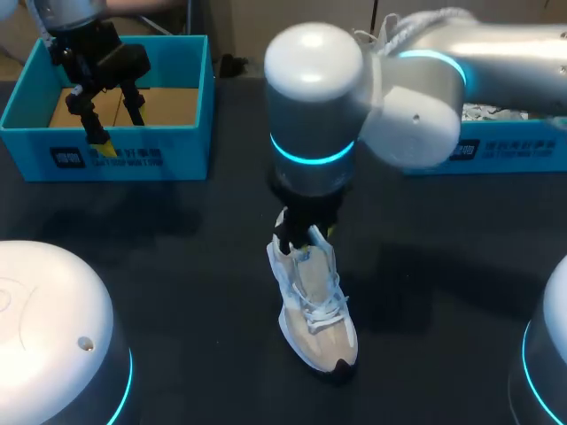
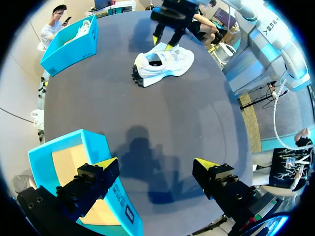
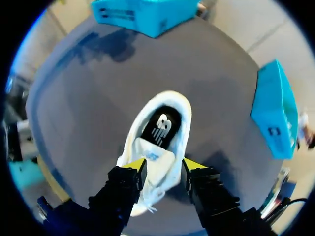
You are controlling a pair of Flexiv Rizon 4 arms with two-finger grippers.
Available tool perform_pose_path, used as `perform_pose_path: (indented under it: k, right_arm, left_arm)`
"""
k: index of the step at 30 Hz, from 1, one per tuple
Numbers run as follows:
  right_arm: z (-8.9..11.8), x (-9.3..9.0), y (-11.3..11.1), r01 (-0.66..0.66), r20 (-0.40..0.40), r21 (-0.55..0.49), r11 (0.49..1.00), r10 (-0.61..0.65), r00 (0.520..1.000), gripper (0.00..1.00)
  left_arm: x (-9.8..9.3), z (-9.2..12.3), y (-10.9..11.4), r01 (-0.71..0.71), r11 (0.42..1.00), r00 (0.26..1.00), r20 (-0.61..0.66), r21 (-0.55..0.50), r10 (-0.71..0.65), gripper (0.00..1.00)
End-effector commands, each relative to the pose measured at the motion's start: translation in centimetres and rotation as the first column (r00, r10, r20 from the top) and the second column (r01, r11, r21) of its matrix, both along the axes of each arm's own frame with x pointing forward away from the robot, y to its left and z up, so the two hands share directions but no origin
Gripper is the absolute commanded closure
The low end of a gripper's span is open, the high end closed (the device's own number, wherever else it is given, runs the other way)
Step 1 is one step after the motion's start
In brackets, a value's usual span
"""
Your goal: Take the shoe out of the shoebox, open the shoe tongue, remove and reinsert the insole, then place the shoe into the shoebox
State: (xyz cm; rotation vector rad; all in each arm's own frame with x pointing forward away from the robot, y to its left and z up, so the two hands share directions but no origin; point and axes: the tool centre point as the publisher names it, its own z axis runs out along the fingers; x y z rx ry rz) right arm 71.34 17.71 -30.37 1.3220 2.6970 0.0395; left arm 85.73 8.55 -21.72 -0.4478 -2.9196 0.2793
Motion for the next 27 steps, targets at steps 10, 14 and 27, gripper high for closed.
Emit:
perform_pose_path:
  k: [10, 14, 27]
  right_arm:
    - [3.4, -0.2, 0.1, -0.567, 0.025, 0.041, 0.823, 0.567, 0.824, 0.0]
    - [3.4, -0.2, 0.1, -0.567, 0.025, 0.041, 0.823, 0.567, 0.824, 0.0]
    - [3.1, 5.0, 3.1, -0.81, 0.011, -0.114, 0.575, 0.816, 0.578, 0.0]
  left_arm:
    - [-0.1, 0.0, 0.1, 0.0, 1.0, 1.0, 0.001, 0.001, 0.0, 0.0]
    - [-0.1, 0.0, 0.1, 0.0, 1.0, 1.0, 0.001, 0.001, 0.0, 0.0]
    - [-0.1, 0.0, 0.1, 0.0, 1.0, 1.0, 0.001, 0.001, 0.0, 0.0]
